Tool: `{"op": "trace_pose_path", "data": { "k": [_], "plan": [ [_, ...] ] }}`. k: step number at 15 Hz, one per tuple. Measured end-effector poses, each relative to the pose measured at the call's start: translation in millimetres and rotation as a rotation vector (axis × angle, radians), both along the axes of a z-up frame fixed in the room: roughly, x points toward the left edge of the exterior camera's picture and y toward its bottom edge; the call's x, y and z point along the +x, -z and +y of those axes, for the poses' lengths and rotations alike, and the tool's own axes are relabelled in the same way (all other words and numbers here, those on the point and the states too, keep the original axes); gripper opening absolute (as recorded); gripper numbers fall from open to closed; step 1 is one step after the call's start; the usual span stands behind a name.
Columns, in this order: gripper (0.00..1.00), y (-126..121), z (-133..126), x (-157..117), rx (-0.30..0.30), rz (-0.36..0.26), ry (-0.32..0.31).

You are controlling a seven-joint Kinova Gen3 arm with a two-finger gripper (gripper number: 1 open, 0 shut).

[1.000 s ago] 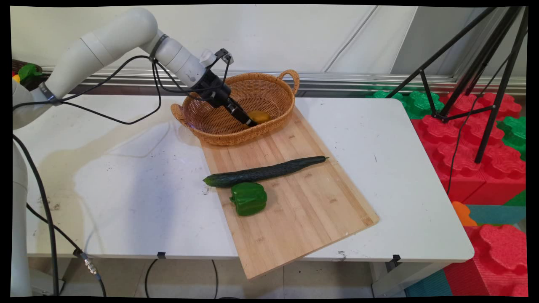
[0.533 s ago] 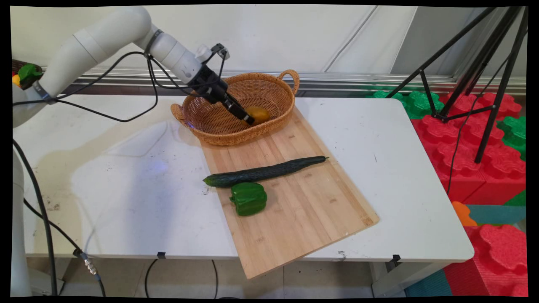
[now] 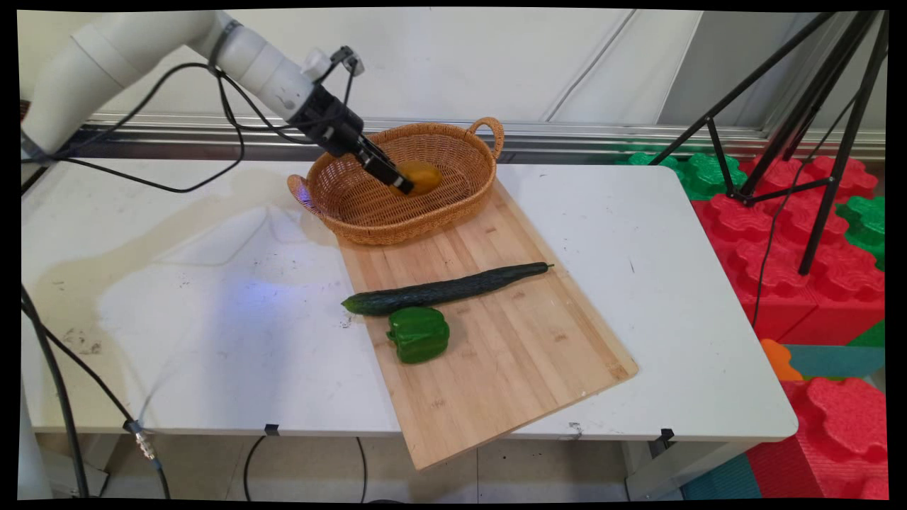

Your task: Place the picked object on the cutting board

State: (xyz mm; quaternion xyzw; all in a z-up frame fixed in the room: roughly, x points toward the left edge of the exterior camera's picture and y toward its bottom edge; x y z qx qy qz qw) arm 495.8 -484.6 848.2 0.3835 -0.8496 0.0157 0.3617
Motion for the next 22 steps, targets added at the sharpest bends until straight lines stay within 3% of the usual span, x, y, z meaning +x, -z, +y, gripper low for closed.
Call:
{"op": "trace_pose_path", "data": {
  "k": [6, 12, 17, 22],
  "plan": [
    [0.00, -47, 42, 0, -0.035, -0.016, 0.021],
    [0.00, -85, 78, -25, -0.088, -0.019, 0.094],
    [0.00, -94, 97, -59, -0.107, -0.033, 0.171],
    [0.00, -83, 111, -105, -0.102, -0.048, 0.246]
  ]
}}
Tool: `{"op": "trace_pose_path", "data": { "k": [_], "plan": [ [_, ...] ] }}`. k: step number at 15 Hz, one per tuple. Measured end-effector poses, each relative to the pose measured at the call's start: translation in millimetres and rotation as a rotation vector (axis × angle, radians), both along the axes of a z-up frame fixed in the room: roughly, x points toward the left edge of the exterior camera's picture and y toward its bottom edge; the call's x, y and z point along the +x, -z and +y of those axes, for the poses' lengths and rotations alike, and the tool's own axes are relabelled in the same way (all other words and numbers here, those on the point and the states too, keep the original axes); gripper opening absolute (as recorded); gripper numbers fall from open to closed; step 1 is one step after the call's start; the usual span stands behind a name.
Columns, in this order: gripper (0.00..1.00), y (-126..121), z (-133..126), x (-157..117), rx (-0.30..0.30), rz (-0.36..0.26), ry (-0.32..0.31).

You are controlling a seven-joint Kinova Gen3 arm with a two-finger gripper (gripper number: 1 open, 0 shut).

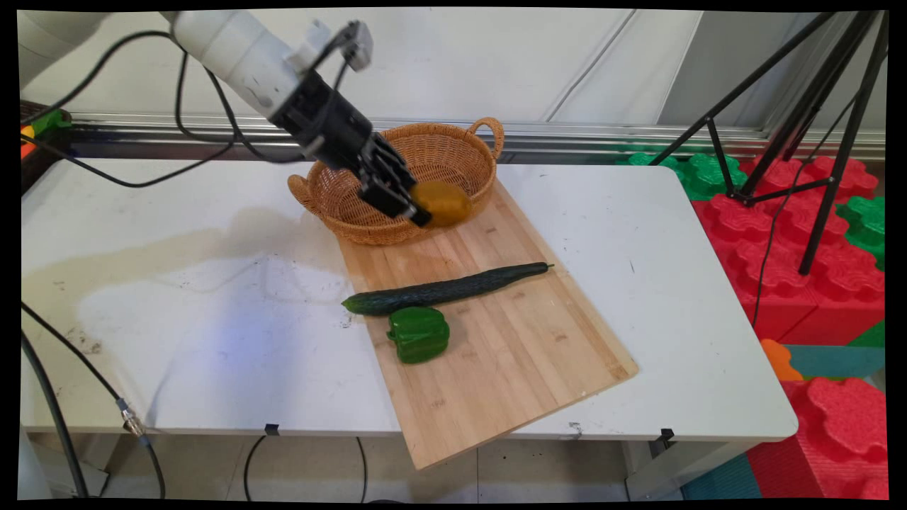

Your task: Place the picked object on the cutting board

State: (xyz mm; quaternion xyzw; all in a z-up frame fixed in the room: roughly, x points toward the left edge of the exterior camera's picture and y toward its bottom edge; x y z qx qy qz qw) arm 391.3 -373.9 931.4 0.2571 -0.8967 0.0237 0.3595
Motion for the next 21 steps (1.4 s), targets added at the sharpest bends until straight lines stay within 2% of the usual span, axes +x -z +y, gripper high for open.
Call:
{"op": "trace_pose_path", "data": {
  "k": [5, 11, 18, 21],
  "plan": [
    [0.00, 23, 6, -38, 0.017, -0.017, 0.041],
    [0.00, 71, -1, -79, 0.026, -0.081, 0.068],
    [0.00, 116, -8, -118, 0.038, -0.127, 0.126],
    [0.00, 128, -9, -128, 0.033, -0.142, 0.137]
  ]
}}
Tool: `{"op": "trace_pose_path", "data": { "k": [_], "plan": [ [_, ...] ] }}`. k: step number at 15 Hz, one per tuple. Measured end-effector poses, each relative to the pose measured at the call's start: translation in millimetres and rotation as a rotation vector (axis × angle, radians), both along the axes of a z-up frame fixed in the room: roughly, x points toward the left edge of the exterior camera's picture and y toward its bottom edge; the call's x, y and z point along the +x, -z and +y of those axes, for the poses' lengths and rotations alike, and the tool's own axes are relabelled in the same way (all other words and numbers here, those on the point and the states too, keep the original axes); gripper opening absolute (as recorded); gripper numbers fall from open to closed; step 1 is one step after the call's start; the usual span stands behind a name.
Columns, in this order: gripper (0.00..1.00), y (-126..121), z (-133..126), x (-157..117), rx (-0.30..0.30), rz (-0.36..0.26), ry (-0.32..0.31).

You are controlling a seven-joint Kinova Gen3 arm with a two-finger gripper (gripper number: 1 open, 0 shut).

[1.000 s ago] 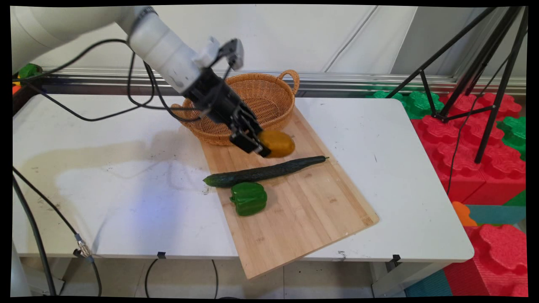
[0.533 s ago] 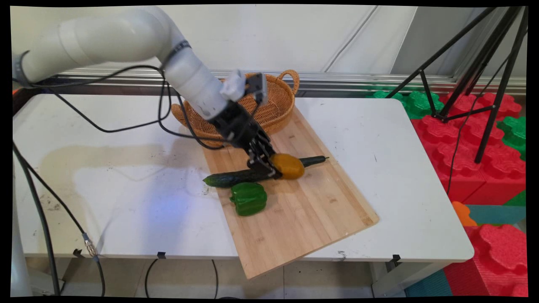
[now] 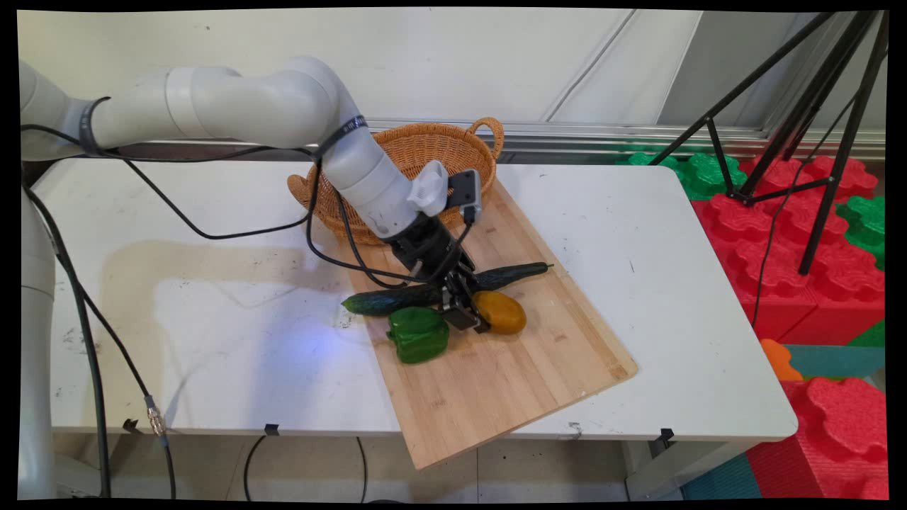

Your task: Place the picked object on the cutting board

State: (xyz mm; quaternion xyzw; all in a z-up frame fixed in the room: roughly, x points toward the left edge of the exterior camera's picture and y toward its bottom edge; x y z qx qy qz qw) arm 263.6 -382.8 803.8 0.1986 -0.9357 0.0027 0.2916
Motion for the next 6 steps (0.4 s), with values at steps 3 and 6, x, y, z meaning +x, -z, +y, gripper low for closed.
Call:
{"op": "trace_pose_path", "data": {
  "k": [3, 6],
  "plan": [
    [0.00, 7, 0, -8, -0.016, -0.008, 0.012],
    [1.00, 9, 2, -13, -0.035, -0.010, 0.022]
  ]
}}
